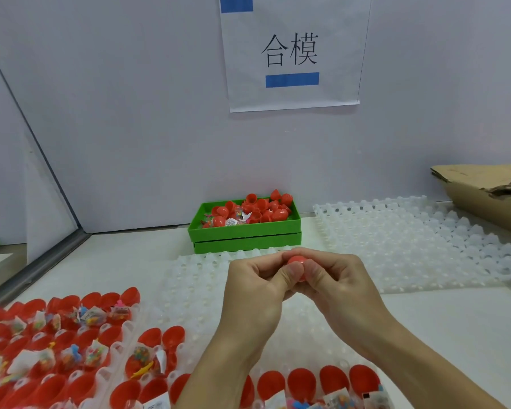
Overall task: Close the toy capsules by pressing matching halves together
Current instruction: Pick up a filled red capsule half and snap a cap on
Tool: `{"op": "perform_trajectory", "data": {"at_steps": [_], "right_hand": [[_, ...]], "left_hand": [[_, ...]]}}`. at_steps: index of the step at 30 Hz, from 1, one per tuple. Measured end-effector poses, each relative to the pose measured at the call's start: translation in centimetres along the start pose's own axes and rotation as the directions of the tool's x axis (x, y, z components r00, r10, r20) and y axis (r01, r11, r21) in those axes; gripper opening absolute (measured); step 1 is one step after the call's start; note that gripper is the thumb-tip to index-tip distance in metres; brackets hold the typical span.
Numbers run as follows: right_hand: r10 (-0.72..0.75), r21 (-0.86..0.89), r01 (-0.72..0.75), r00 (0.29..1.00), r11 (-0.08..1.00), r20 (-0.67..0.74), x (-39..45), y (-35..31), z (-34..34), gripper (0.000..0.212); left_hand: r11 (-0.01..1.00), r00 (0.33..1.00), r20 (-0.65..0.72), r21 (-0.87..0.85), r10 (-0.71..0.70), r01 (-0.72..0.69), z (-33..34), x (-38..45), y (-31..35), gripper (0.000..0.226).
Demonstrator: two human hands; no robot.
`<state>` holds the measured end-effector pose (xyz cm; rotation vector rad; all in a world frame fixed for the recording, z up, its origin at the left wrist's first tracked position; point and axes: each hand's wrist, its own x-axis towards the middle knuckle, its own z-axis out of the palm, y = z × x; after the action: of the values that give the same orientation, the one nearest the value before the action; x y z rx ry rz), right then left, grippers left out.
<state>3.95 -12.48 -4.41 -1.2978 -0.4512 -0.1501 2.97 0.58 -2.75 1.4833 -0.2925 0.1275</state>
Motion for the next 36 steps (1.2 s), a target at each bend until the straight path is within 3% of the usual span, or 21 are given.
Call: {"op": "perform_trajectory", "data": {"at_steps": [7,11,16,21,24,28,31,36], "right_hand": [[-0.018,-0.055,0.020,0.999,0.998,0.027,0.2,-0.8,-0.5,0.026],[-0.065,-0.255,0.061,0.998,0.965,-0.007,0.4,-1.7,-1.6,0.033],[-0.103,-0.476,0.140,0.989,0.868,0.103,0.5,-2.4,-2.0,0.054],[-0.091,-0.562,0.125,0.992,0.818,0.089,0.4,-1.8,-1.8,0.054],[-0.028,-0.418,0.012,0.999,0.909,-0.032,0.5,-1.7,-1.8,0.035],[0.064,-0.310,-0.083,0.995,0.947,-0.072,0.5,-1.0,-1.4,0.019],[0.050,-0.306,-0.083,0.992,0.948,-0.114,0.4,-0.5,-1.1,0.019],[0.053,-0.273,-0.089,0.989,0.958,-0.139,0.5,-0.4,-1.3,0.016]], "left_hand": [[0.985,0.999,0.026,-0.165,-0.044,0.047,0.3,0.1,-0.2,0.033],[0.948,0.981,0.111,-0.260,-0.160,0.184,-0.5,0.5,0.3,0.046],[0.926,0.965,0.138,-0.280,-0.223,0.254,-1.2,0.6,0.7,0.033],[0.971,0.987,0.008,-0.178,-0.160,0.159,-0.7,0.3,0.3,0.017],[0.988,0.990,-0.142,0.150,-0.007,0.029,-0.7,0.4,0.0,0.017],[0.881,0.966,-0.166,0.463,0.200,-0.103,0.1,0.2,-0.1,0.024],[0.819,0.948,-0.144,0.550,0.285,-0.163,0.4,0.2,-0.3,0.025],[0.814,0.955,-0.133,0.562,0.264,-0.147,0.5,0.1,-0.2,0.019]]}}
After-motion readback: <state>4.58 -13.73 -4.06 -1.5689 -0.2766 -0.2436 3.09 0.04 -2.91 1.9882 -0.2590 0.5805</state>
